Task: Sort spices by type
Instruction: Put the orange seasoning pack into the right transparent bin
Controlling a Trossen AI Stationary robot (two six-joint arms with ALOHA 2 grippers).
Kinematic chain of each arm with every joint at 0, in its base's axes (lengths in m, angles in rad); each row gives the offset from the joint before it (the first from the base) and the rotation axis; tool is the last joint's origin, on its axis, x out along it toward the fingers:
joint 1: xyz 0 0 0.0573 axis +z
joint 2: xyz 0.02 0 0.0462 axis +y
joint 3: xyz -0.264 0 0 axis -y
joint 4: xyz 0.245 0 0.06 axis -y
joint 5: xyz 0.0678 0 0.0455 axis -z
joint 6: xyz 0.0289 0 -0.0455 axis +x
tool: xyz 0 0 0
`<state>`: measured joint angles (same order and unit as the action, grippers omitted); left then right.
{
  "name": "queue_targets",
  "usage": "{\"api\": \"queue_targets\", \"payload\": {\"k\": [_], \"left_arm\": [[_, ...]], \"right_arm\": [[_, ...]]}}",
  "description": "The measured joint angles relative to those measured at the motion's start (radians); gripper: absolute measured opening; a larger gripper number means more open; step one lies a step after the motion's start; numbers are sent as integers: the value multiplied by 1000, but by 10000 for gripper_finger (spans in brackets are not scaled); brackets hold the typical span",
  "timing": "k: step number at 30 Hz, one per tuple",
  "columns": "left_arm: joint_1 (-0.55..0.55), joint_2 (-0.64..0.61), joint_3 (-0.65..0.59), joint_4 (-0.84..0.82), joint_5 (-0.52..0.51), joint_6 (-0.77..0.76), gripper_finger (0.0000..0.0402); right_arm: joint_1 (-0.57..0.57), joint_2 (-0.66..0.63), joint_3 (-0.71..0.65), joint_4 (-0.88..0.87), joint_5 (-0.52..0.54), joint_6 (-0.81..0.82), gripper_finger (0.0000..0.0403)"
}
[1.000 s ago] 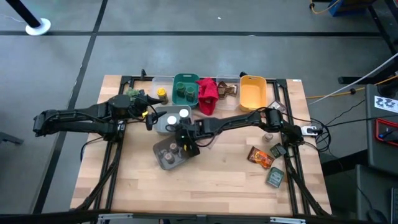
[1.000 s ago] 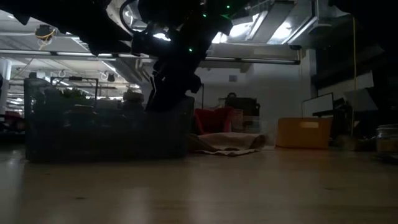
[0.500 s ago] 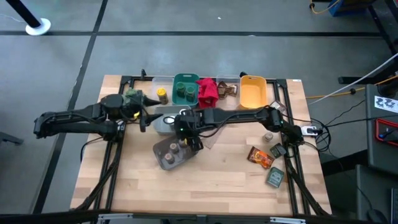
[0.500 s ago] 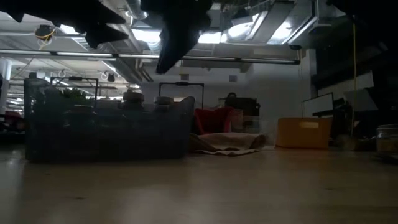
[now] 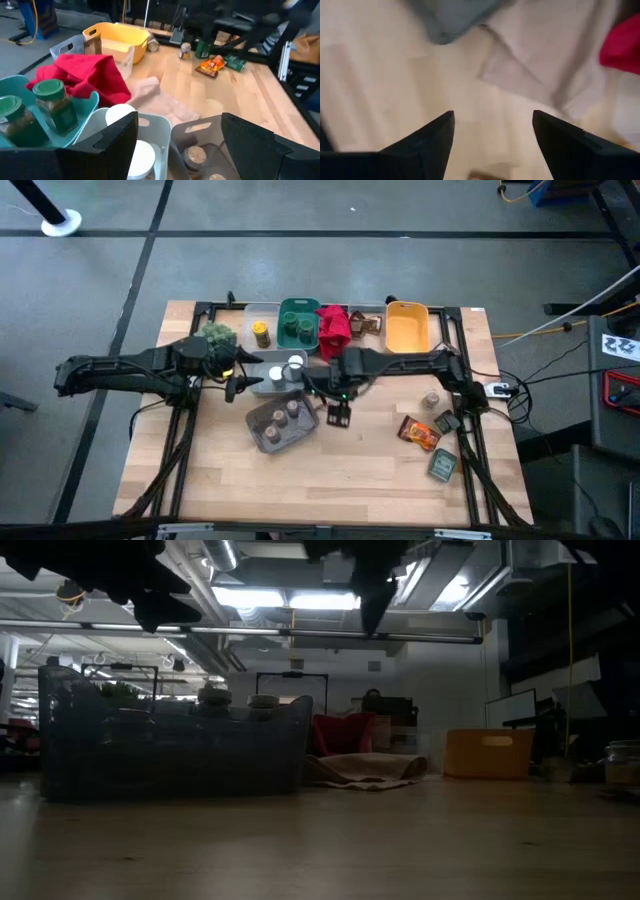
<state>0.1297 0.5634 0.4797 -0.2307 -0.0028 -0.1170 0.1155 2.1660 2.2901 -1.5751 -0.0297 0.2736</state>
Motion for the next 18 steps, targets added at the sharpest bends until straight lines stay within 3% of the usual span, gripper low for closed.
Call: {"api": "queue_targets", "payload": {"k": [11, 18], "left_arm": [[2, 13, 0, -27, 0, 51, 269], [2, 16, 0, -68, 0, 69, 269]], "right_arm": [[126, -51, -243, 6, -24, 375, 269], [187, -57, -454, 5, -172, 475, 269]]}}
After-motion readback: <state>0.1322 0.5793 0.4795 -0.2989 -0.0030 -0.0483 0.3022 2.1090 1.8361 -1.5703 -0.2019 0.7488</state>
